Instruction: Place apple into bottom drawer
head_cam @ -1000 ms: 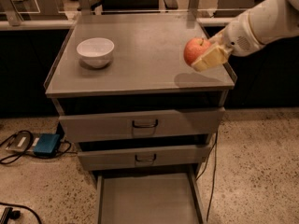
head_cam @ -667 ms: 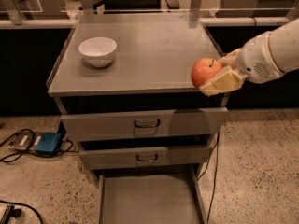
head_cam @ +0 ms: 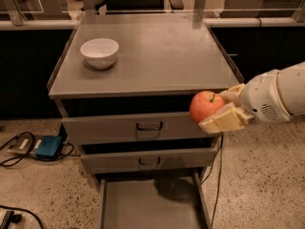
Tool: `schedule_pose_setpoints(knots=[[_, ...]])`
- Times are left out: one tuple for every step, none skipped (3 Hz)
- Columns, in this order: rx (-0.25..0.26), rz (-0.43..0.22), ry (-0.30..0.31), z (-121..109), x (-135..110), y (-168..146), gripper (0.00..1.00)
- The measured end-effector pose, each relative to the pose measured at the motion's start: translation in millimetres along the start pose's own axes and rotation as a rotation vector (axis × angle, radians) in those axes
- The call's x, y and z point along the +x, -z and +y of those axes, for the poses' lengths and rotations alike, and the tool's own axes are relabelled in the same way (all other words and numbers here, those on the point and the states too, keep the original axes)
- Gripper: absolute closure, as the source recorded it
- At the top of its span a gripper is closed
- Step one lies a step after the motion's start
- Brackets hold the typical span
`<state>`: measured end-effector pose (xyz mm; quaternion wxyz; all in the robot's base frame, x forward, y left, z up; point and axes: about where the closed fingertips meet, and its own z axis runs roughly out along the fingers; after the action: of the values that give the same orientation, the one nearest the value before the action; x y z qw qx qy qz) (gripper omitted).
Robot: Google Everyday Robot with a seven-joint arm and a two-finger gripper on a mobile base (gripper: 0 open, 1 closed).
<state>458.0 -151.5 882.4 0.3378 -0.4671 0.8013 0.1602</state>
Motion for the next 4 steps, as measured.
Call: schedule_pose_setpoints(knots=[[-0.003,-0.001,0.0,0,0,-5,1.0],[-0.016,-0.006,0.0,1,-1,-30,1.0],[-0.075,0.011,-0.038,19,25,-89,1.0],[-0.139,0.03,-0.074,48,62,-145,1.0]])
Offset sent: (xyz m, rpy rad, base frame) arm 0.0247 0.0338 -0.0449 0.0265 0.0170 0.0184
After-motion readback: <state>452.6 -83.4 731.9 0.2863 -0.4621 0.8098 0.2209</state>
